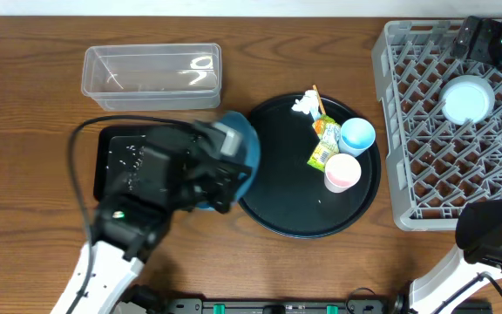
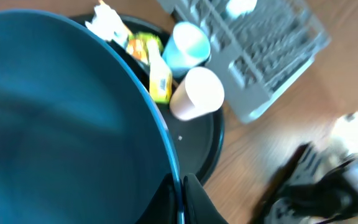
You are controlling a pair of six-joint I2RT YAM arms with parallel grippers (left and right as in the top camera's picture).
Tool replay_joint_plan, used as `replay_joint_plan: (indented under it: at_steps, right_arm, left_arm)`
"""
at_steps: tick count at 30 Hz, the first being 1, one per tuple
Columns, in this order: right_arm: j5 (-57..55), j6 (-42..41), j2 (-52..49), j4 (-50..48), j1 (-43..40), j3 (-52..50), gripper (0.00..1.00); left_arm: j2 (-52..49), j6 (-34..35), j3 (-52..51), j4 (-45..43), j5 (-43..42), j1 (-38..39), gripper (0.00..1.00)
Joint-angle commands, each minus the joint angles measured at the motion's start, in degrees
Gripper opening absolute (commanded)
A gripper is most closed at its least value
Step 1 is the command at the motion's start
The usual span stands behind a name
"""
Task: Sort waste into correct bins and load items into the dishwasher rack
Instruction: 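Carry the teal plate with the left gripper back onto the round tray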
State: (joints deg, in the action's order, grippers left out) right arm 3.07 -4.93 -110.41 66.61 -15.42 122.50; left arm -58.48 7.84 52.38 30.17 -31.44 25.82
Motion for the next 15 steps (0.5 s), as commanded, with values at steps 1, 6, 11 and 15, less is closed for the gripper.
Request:
replay_joint_plan:
  at_steps: [1,6,11,15]
  right_arm:
    - [0.17,0.74,0.59,0.07,-0.37,0.44,0.99]
    - [0.15,0.74,0.59,0.07,-0.37,0.44,0.99]
    - [0.17,0.74,0.57,0.07,-0.37,0.44,0.99]
    - [0.17,0.74,0.59,0.07,-0.37,0.44,0.99]
  left_arm:
    - [-2.69,-2.25,0.24,-0.98,14.6,6.16,0.06]
    - [-9.4,-2.29,0.24,-2.78,20.28,12.17,0.06]
    - [-16.13,-2.27,0.24,-6.23,20.57,14.14,0.06]
    - [-19.21,-2.27,0.24,-9.57,20.57,14.51,0.06]
